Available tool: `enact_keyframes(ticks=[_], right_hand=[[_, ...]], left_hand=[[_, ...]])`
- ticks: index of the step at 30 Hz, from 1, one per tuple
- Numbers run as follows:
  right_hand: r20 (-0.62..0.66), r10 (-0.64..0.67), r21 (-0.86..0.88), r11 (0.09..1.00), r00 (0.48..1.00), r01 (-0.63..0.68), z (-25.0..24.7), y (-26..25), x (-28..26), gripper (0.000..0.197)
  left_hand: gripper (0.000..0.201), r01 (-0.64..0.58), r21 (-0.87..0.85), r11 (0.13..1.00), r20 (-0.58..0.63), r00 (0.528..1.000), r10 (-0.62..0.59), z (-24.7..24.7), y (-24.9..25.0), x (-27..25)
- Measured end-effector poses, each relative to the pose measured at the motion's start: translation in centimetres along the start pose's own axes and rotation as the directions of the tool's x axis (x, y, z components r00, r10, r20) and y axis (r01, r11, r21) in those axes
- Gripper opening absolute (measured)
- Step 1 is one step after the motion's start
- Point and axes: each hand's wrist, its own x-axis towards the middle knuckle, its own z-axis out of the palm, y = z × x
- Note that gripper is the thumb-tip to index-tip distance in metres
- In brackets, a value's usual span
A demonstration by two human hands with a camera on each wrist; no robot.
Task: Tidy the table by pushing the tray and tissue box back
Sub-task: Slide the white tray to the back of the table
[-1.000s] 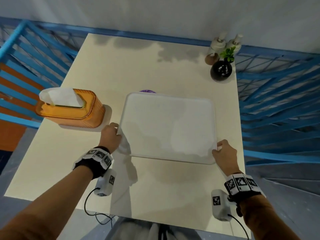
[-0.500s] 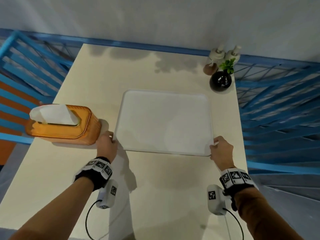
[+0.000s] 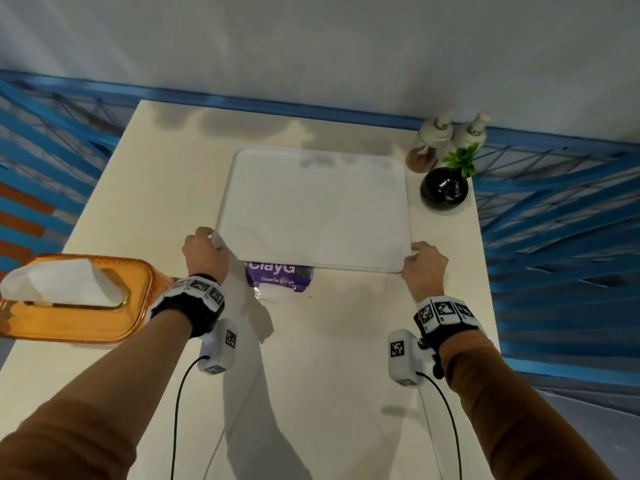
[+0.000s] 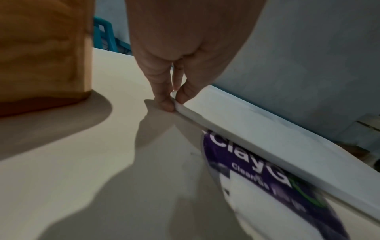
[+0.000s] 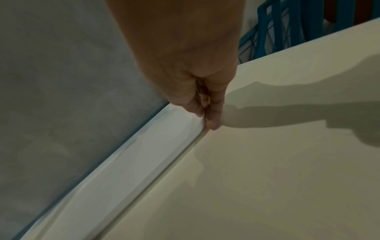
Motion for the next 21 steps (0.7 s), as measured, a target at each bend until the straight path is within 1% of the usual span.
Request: enact_keyframes(ticks=[7, 11, 18, 21], right_hand=[[-0.046, 0.024, 0.001, 1.0, 0.999, -0.024, 0.3, -3.6, 3.0, 0.03], [-0.077, 0.066, -0.038, 0.997, 0.995, -0.069, 0.0, -5.1, 4.2, 0.033], [-0.099, 0.082, -0.056, 0.995, 0.992, -0.088, 0.2, -6.0, 5.1, 0.028], [-0.088, 0.078, -0.073, 0.994, 0.993, -0.084, 0.4, -6.2, 5.4, 0.029]], left_hand=[[0.037, -0.012, -0.029, 1.0, -0.029, 1.0, 0.011, 0.3, 2.0, 4.9], [0.037, -0.015, -0.025, 1.0, -0.022, 1.0, 0.014, 0.6, 3.4, 7.0], [0.037, -0.034, -0.008, 0.999, -0.011, 0.999, 0.034, 1.5, 4.0, 8.8], [0.037, -0.043, -0.001, 0.999, -0.008, 0.999, 0.043, 1.5, 4.2, 9.3]])
